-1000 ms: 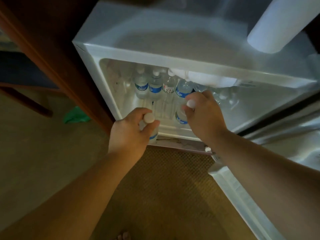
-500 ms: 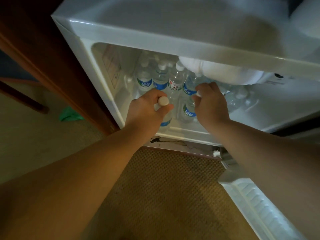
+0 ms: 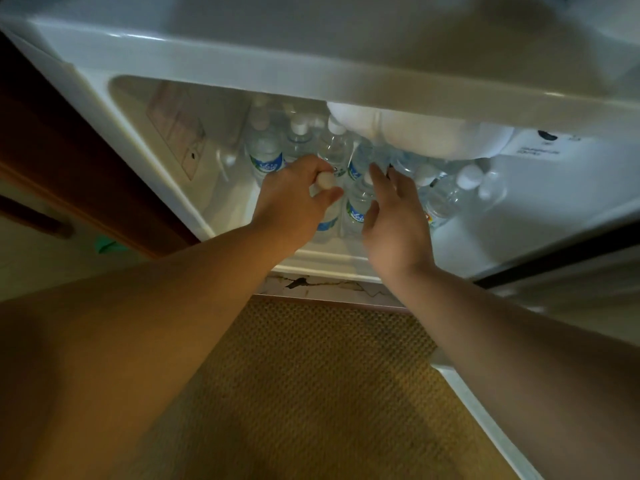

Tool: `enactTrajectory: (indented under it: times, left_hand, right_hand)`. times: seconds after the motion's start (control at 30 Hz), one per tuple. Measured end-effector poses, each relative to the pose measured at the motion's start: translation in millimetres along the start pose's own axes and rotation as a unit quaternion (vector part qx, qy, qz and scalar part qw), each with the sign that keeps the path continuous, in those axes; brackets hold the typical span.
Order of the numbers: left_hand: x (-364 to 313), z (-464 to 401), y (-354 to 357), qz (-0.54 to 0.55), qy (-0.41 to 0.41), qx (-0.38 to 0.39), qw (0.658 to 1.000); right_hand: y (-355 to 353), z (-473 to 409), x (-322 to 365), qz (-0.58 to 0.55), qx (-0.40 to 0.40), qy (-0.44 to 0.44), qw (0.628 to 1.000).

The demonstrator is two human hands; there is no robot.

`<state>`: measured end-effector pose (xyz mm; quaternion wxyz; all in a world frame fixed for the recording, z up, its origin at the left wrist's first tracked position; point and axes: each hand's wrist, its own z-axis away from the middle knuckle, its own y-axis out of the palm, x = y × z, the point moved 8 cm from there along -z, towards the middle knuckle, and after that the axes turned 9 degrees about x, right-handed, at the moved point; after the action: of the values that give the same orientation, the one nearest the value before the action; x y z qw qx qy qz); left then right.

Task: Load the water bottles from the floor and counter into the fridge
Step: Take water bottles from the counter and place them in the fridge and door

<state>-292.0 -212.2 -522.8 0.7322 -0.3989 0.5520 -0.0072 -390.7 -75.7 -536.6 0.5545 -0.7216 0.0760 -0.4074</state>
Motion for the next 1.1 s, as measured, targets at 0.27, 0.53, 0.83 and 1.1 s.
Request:
enactTrajectory:
  times: [0.27, 0.53, 0.83, 1.1]
  left_hand:
    - [-9, -24, 4, -0.04, 0.033, 0.001, 0.999]
    - [-11, -32, 8, -0.039, 0.02, 0.0, 0.999]
    - [-10, -23, 12, 0.003, -0.043, 0.035, 0.998]
    - [-43, 88, -28, 0.018, -0.104, 0.013, 0.994]
  right_hand:
    - [0, 27, -11, -0.059, -0.026, 0.0, 0.998]
    - [-1, 26, -10, -0.042, 0.038, 0.033, 0.998]
    - [-3, 37, -11, -0.039, 0.118, 0.084, 0.989]
    - [-60, 98, 35, -0.053, 0.064, 0.083, 0.993]
